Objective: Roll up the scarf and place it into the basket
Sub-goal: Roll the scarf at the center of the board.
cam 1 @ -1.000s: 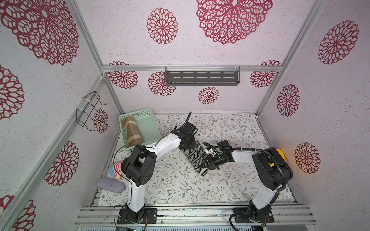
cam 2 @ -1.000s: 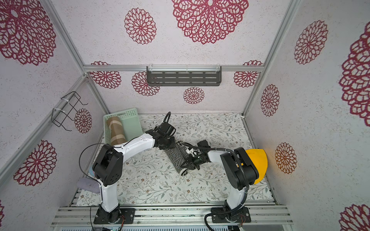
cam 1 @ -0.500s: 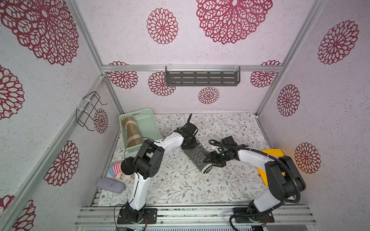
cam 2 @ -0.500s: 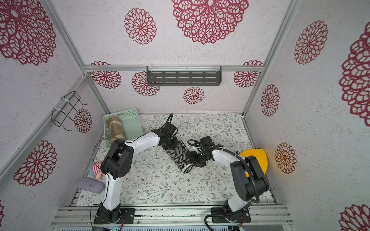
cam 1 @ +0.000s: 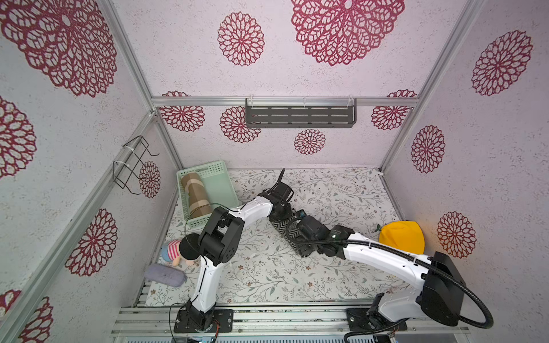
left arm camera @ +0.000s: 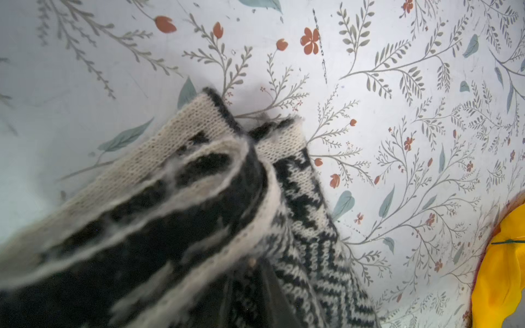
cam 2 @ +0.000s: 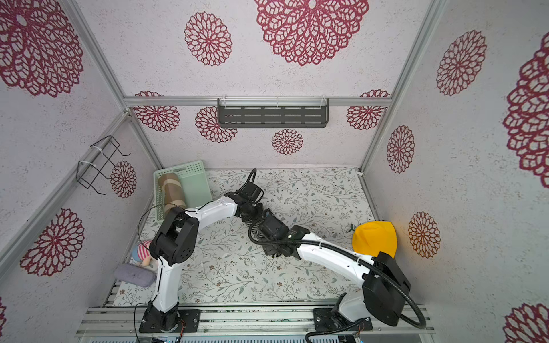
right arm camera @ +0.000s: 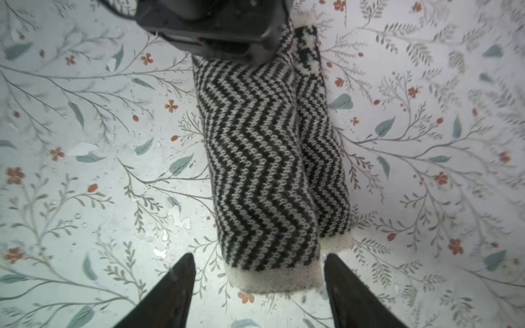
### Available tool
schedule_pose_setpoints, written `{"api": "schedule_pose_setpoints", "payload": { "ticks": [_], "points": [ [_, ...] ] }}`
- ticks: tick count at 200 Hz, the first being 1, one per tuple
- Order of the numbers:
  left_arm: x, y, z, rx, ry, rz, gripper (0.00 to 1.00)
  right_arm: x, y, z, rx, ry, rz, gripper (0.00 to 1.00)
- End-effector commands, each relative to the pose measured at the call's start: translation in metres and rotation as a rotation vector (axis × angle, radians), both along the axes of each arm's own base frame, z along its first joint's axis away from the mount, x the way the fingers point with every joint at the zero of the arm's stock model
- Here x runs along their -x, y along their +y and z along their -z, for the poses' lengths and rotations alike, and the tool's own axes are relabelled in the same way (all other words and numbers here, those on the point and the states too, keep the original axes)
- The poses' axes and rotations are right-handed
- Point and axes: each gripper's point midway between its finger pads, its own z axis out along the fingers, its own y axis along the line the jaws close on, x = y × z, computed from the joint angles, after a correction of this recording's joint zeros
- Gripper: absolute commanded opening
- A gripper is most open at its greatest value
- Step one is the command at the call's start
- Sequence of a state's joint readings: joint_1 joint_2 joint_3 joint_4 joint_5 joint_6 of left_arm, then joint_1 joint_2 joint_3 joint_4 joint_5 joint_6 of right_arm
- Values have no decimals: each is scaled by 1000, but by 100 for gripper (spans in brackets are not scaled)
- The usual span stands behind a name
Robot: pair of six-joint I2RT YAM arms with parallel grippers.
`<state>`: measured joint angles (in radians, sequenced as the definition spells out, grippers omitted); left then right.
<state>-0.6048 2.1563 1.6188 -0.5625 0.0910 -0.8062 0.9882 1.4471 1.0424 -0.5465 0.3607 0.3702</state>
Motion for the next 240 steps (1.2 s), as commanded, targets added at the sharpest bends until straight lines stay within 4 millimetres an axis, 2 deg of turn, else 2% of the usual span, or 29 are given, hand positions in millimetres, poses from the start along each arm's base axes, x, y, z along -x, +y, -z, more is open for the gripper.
{"api": "schedule_pose_setpoints", "payload": {
  "ticks": [1, 31, 61, 87, 106, 124, 149, 170, 173, 177, 194, 222, 240],
  "points": [
    [4, 4, 27, -27, 56, -8, 21, -11, -2, -2, 176, -142, -24, 77],
    [5, 3, 29, -23, 66, -4, 22, -13, 1, 28, 269, -130, -51, 81],
    [4, 1, 27, -13, 73, -1, 24, -13, -6, 57, 343, -113, -66, 86],
    [3, -2, 23, 7, 75, 5, 26, -9, -15, 83, 376, -66, -70, 85],
    [0, -4, 12, 31, 66, 8, 31, -6, -20, 100, 362, -8, -70, 77],
    [-5, -1, -8, 52, 34, -1, 40, -4, -22, 111, 304, 72, -59, 58],
    [-12, 16, -42, 44, -29, -38, 57, 0, -11, 111, 114, 219, -43, 35],
    [-12, 35, -74, 36, -96, -85, 67, 6, 7, 97, -119, 366, -37, 12],
    [-11, 38, -74, 27, -99, -92, 69, 7, 8, 95, -150, 387, -34, 10],
    [-10, 41, -92, 39, -133, -101, 72, 8, 12, 92, -189, 413, -30, 8],
    [-3, 56, -112, 29, -180, -129, 78, 12, 23, 80, -339, 516, -17, 5],
    [14, 76, -123, 11, -206, -178, 85, 19, 38, 72, -488, 653, 0, 5],
    [25, 85, -120, 7, -199, -197, 85, 22, 46, 70, -571, 736, 13, 5]
  ]
}}
